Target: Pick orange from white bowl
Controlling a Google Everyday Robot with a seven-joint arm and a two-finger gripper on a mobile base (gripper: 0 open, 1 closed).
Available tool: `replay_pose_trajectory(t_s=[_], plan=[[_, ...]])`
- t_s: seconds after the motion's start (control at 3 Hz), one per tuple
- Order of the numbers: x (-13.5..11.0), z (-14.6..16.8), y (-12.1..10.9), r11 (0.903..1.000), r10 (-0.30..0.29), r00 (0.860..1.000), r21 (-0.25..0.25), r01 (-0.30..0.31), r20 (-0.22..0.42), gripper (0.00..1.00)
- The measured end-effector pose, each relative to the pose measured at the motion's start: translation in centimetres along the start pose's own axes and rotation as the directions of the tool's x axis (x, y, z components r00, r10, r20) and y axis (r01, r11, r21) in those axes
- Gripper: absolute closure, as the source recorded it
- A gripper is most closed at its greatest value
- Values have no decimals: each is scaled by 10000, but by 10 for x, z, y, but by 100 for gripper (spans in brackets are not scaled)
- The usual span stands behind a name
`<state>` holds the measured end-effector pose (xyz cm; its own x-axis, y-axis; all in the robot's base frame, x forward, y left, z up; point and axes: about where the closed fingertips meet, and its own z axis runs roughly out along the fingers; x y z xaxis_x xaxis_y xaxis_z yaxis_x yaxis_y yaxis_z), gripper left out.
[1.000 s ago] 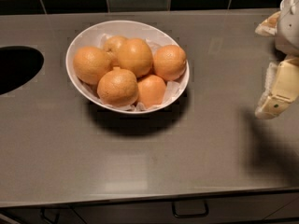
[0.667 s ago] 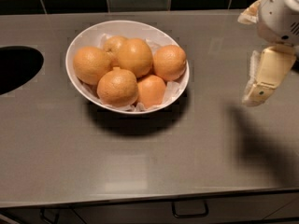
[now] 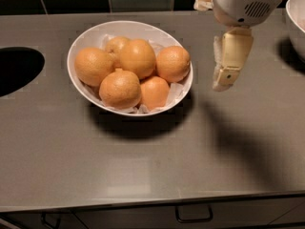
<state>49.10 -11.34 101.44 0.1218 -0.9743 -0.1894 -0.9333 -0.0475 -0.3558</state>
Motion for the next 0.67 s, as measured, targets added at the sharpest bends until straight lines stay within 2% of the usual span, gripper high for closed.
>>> replay_pose_trajectory(t_s=[0.33, 0.67], plan=[[0, 0, 0, 10000, -2, 10000, 0, 2, 0, 0], [-13, 4, -13, 9982, -587, 9983, -71, 587, -1, 0]])
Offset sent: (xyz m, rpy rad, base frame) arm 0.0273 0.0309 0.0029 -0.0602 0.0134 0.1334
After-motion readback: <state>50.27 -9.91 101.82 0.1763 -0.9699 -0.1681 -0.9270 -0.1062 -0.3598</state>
